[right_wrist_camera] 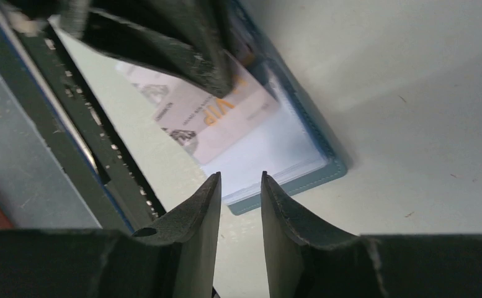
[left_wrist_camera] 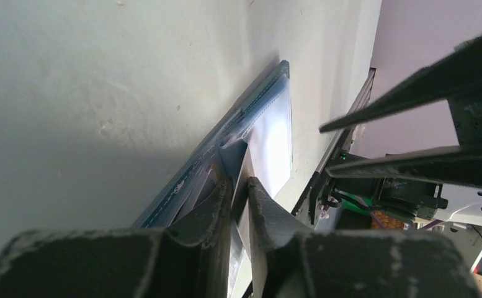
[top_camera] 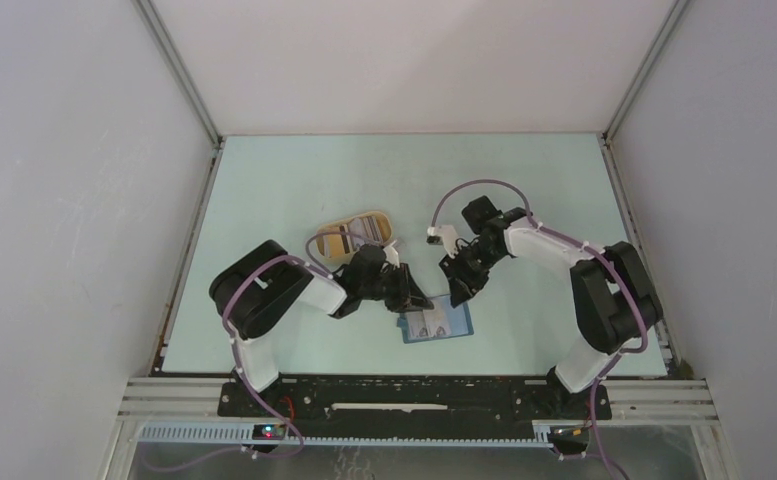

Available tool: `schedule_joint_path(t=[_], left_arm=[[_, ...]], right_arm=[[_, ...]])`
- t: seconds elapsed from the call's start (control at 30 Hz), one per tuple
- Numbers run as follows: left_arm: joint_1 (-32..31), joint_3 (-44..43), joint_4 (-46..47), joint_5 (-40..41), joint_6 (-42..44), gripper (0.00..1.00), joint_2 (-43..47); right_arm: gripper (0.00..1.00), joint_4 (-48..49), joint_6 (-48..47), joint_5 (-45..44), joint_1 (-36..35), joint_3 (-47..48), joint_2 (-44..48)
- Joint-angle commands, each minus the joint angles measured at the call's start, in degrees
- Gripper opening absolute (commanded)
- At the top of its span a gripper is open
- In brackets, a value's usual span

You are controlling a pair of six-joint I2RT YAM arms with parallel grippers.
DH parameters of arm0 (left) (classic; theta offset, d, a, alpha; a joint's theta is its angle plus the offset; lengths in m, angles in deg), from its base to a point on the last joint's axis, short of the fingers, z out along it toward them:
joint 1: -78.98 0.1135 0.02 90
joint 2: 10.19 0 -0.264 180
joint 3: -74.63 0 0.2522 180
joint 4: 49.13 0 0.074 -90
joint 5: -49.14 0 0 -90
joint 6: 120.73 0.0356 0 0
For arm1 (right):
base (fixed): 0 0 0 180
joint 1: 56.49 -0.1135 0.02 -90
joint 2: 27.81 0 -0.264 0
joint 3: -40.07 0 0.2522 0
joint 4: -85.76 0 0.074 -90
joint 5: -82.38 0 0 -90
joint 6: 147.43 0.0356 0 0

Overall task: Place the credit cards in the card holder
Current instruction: Insert the credit card into the card holder.

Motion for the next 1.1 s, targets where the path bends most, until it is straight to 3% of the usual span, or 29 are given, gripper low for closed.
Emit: schedule_joint_path(t=[0.0, 0.1, 0.27, 0.57, 1.07], left_arm=[[-0.65, -0.77, -1.19, 0.13, 0.76, 0.23, -1.67], [-0.66, -0.49, -1.18, 0.31, 0.76, 0.26, -1.58], [-0.57, 0.25, -0.83, 0.38, 0.76, 0.26, -1.79], [-0.44, 0.94, 0.91, -0.25, 0.14, 0.25, -2.74], [-0.36, 1.23, 1.89, -0.92, 0.05, 0.25, -3.66]], right_arm=[[0.37, -0.99, -3.61, 8.16, -0.48, -0.02, 5.38], [0.29, -0.66, -7.07, 11.56, -4.23, -0.04, 7.49], [0.11, 4.53, -13.25, 8.95, -14.05, -1.97, 9.96], [0.09, 17.60, -24.57, -11.28, -29.40, -7.35, 9.84], [0.08, 20.40, -24.49, -23.19, -31.21, -7.45, 4.02]])
